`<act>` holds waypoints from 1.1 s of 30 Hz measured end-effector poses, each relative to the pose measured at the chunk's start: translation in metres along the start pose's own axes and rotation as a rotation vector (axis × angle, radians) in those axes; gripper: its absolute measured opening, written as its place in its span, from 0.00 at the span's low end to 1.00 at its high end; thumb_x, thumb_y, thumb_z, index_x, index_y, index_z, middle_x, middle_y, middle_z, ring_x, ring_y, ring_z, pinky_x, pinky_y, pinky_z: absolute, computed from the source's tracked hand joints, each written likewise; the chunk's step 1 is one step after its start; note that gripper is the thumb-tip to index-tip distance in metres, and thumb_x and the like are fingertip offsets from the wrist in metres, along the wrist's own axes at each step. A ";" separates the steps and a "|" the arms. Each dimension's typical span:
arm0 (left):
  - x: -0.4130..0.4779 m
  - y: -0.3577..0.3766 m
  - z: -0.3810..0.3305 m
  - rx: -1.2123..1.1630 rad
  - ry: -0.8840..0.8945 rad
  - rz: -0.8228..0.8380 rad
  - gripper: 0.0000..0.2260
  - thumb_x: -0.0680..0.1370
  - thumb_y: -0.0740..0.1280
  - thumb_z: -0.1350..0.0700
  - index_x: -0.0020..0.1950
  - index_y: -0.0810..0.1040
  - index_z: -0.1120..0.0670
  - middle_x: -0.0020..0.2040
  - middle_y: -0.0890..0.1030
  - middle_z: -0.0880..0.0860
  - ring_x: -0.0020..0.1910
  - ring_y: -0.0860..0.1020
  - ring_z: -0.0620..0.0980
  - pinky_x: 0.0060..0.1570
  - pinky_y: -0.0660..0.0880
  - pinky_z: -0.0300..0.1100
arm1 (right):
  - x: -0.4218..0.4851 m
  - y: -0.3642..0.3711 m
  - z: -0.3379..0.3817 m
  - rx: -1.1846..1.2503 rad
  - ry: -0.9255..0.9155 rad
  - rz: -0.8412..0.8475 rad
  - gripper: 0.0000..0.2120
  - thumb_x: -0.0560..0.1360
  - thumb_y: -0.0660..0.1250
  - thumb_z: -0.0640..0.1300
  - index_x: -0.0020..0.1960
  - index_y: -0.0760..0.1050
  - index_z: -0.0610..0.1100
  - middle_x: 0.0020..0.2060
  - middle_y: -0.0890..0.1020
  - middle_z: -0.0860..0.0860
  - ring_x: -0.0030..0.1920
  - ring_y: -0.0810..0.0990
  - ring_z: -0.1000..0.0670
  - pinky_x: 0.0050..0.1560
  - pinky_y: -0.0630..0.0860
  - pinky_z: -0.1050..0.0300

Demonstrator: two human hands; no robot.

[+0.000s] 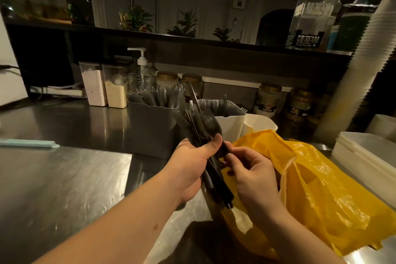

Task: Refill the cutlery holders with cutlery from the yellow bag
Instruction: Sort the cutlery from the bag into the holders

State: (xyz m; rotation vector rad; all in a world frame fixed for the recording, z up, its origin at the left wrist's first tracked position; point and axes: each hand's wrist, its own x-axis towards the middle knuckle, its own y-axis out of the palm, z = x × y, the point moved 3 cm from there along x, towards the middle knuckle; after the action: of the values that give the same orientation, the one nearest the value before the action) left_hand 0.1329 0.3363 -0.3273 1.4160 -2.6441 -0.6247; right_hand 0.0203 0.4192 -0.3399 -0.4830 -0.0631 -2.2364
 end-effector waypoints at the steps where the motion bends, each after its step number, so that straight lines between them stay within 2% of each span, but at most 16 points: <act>1: -0.001 -0.005 -0.003 0.017 0.008 0.018 0.26 0.69 0.73 0.47 0.63 0.77 0.58 0.53 0.86 0.56 0.54 0.84 0.54 0.45 0.76 0.44 | 0.001 0.002 0.000 -0.009 0.015 -0.002 0.07 0.80 0.65 0.39 0.51 0.81 0.47 0.43 0.86 0.54 0.47 0.85 0.54 0.47 0.82 0.59; 4: 0.000 -0.020 -0.007 -0.007 0.041 0.047 0.19 0.73 0.72 0.49 0.56 0.79 0.63 0.46 0.86 0.58 0.45 0.86 0.54 0.43 0.81 0.46 | 0.009 -0.003 0.003 0.039 0.095 -0.040 0.08 0.83 0.61 0.40 0.53 0.79 0.47 0.39 0.84 0.50 0.39 0.82 0.49 0.39 0.79 0.59; 6: 0.001 -0.032 -0.009 0.046 0.060 0.076 0.15 0.74 0.72 0.50 0.50 0.80 0.61 0.39 0.81 0.57 0.38 0.82 0.54 0.43 0.81 0.45 | 0.018 -0.005 0.010 0.172 0.191 -0.024 0.11 0.84 0.59 0.40 0.57 0.77 0.52 0.36 0.82 0.49 0.34 0.77 0.50 0.34 0.74 0.59; 8: 0.001 -0.038 -0.009 0.146 0.064 0.145 0.09 0.77 0.71 0.51 0.47 0.80 0.58 0.36 0.78 0.54 0.35 0.79 0.52 0.42 0.78 0.46 | 0.029 -0.002 0.022 0.289 0.266 0.002 0.12 0.84 0.57 0.41 0.58 0.77 0.53 0.35 0.80 0.48 0.33 0.74 0.51 0.34 0.69 0.58; 10: 0.001 -0.039 -0.011 0.180 0.062 0.198 0.07 0.76 0.71 0.52 0.47 0.80 0.56 0.36 0.77 0.53 0.34 0.77 0.49 0.42 0.76 0.46 | 0.043 0.001 0.037 0.385 0.258 0.037 0.12 0.85 0.56 0.44 0.56 0.78 0.48 0.36 0.79 0.47 0.33 0.74 0.51 0.34 0.69 0.57; 12: 0.000 -0.041 -0.012 0.169 0.034 0.216 0.09 0.75 0.72 0.51 0.46 0.80 0.56 0.35 0.77 0.52 0.32 0.76 0.48 0.39 0.77 0.45 | 0.062 0.005 0.057 0.511 0.174 0.063 0.11 0.85 0.56 0.44 0.54 0.77 0.44 0.38 0.78 0.47 0.34 0.76 0.51 0.36 0.74 0.56; 14: 0.001 -0.044 -0.013 0.118 0.008 0.235 0.10 0.73 0.73 0.52 0.47 0.80 0.58 0.35 0.77 0.52 0.32 0.77 0.49 0.38 0.77 0.45 | 0.086 0.009 0.073 0.679 0.102 -0.005 0.10 0.85 0.55 0.41 0.53 0.75 0.43 0.36 0.78 0.48 0.34 0.77 0.52 0.35 0.76 0.56; 16: 0.003 -0.046 -0.015 0.066 -0.005 0.257 0.10 0.73 0.73 0.53 0.48 0.81 0.59 0.38 0.79 0.54 0.34 0.78 0.51 0.38 0.77 0.46 | 0.106 0.014 0.083 0.760 0.046 -0.102 0.11 0.85 0.54 0.39 0.55 0.75 0.42 0.36 0.76 0.48 0.34 0.75 0.52 0.32 0.73 0.59; 19: 0.002 -0.045 -0.012 0.067 -0.016 0.274 0.08 0.75 0.72 0.53 0.45 0.81 0.59 0.39 0.79 0.56 0.36 0.79 0.52 0.39 0.78 0.47 | 0.121 0.024 0.082 0.739 -0.004 -0.152 0.14 0.85 0.53 0.39 0.64 0.75 0.42 0.37 0.74 0.48 0.33 0.73 0.53 0.32 0.72 0.59; 21: 0.002 -0.043 -0.011 0.068 -0.019 0.277 0.10 0.76 0.71 0.53 0.47 0.82 0.60 0.40 0.80 0.57 0.38 0.80 0.53 0.41 0.79 0.48 | 0.125 0.030 0.076 0.711 -0.024 -0.161 0.15 0.86 0.53 0.39 0.65 0.75 0.44 0.38 0.74 0.48 0.34 0.73 0.53 0.34 0.73 0.58; 23: 0.003 -0.042 -0.011 0.005 -0.029 0.303 0.11 0.76 0.71 0.55 0.52 0.82 0.61 0.42 0.81 0.58 0.40 0.81 0.55 0.44 0.80 0.52 | 0.127 0.033 0.071 0.701 -0.018 -0.186 0.14 0.86 0.53 0.39 0.63 0.75 0.43 0.39 0.75 0.49 0.35 0.75 0.53 0.38 0.76 0.58; 26: 0.004 -0.043 -0.013 -0.061 -0.020 0.319 0.11 0.77 0.69 0.58 0.58 0.83 0.59 0.44 0.81 0.58 0.41 0.81 0.56 0.49 0.80 0.56 | 0.129 0.035 0.065 0.518 0.002 -0.163 0.11 0.85 0.54 0.39 0.59 0.75 0.44 0.43 0.78 0.48 0.40 0.81 0.51 0.48 0.82 0.55; 29: 0.006 -0.045 -0.013 -0.083 -0.011 0.283 0.10 0.77 0.68 0.59 0.57 0.83 0.59 0.45 0.81 0.59 0.41 0.82 0.57 0.55 0.79 0.58 | 0.128 0.034 0.062 0.095 0.022 -0.063 0.09 0.85 0.57 0.38 0.56 0.74 0.47 0.47 0.81 0.46 0.49 0.84 0.48 0.52 0.82 0.53; 33: 0.004 -0.046 -0.016 -0.153 -0.001 0.266 0.12 0.77 0.66 0.60 0.58 0.82 0.60 0.51 0.84 0.62 0.56 0.83 0.63 0.61 0.76 0.62 | 0.125 0.027 0.067 -0.459 -0.110 0.031 0.11 0.81 0.63 0.37 0.60 0.80 0.44 0.52 0.83 0.47 0.54 0.81 0.46 0.55 0.81 0.50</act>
State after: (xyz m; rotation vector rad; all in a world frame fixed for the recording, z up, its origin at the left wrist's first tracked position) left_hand 0.1703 0.3055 -0.3304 1.0026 -2.6542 -0.7749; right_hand -0.0110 0.3242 -0.2353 -0.8455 0.4061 -2.1895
